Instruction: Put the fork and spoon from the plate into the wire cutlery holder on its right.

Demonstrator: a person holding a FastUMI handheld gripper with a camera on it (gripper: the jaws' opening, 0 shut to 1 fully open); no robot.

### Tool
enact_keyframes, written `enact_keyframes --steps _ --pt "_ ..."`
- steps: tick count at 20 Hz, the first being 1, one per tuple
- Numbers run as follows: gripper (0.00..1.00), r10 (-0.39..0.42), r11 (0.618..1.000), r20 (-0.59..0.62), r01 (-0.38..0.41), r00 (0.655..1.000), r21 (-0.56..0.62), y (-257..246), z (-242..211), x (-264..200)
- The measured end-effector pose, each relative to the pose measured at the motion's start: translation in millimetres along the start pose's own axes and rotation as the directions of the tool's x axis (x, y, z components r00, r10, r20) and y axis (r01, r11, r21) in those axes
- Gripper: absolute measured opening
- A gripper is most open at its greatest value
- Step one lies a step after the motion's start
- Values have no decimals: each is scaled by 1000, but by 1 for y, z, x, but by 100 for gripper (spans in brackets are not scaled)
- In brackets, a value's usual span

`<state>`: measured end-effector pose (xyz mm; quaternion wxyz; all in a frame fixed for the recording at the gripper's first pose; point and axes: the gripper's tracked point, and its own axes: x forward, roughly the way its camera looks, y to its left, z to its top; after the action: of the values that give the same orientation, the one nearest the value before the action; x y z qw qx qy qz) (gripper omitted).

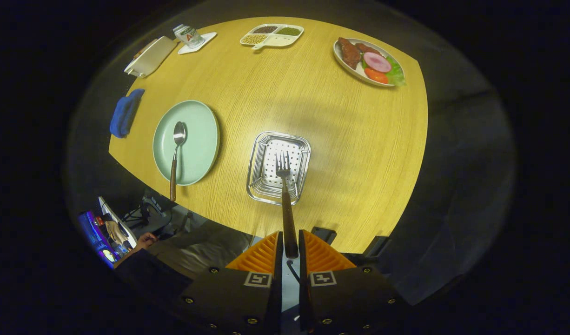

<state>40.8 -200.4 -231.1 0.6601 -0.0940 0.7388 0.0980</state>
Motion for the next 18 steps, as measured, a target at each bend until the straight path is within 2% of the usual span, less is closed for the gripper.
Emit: enact_keyframes --steps 4,9,10,11,12,18 --pt "17 19 997 152 -30 988 67 7 5 -23" --pt "21 72 993 321 -96 944 62 48 -1 -48" --pt "21 84 993 341 -107 936 49 59 -3 -52" --pt "30 97 993 350 -116 932 35 69 -8 -52" --pt "33 108 992 356 -125 928 24 79 -13 -53" --pt "34 160 987 401 -150 902 -56 132 -23 -41"
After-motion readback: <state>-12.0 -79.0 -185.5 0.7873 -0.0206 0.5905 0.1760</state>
